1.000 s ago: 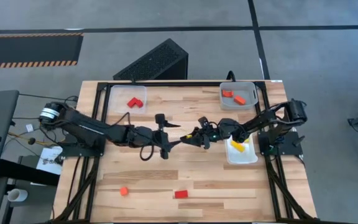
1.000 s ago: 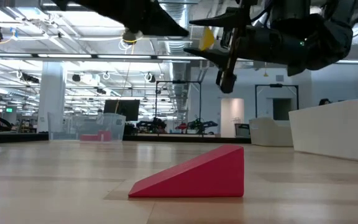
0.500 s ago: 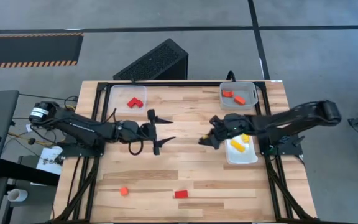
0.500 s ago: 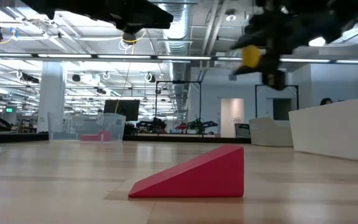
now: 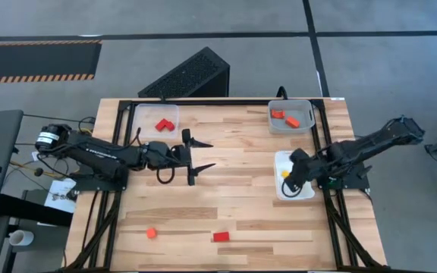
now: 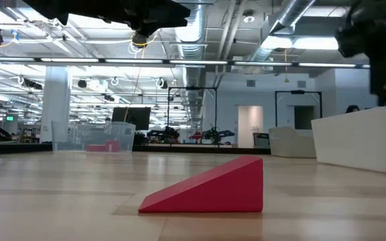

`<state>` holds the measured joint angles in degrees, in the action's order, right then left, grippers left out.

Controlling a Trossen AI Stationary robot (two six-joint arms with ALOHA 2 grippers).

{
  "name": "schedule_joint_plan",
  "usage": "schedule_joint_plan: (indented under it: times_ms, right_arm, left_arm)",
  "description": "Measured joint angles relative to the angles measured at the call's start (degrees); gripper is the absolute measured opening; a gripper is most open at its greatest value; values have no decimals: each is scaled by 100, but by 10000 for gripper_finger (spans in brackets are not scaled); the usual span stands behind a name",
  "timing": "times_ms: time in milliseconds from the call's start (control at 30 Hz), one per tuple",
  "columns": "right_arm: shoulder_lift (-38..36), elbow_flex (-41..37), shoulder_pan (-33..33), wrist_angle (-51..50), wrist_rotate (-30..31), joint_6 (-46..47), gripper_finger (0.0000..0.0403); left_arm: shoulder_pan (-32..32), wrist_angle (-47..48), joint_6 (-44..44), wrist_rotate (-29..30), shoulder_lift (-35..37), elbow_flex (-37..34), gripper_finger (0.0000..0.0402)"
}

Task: Sort & place blocks by color
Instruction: Put the yellow block into the white bin, then put the orange block into the gray bin

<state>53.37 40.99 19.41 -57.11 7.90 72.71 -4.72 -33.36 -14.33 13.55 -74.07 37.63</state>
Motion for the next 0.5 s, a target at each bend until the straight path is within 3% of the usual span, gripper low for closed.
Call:
schedule_joint_plan:
  times_ms: [233, 500]
  right_arm:
    - [368, -340, 341, 133, 13, 379, 236]
    - [660, -382, 134, 157, -29, 38, 263]
  left_arm:
    - [51, -90, -12, -135, -15, 0, 279]
    - [49, 1, 188, -266, -17, 0, 279]
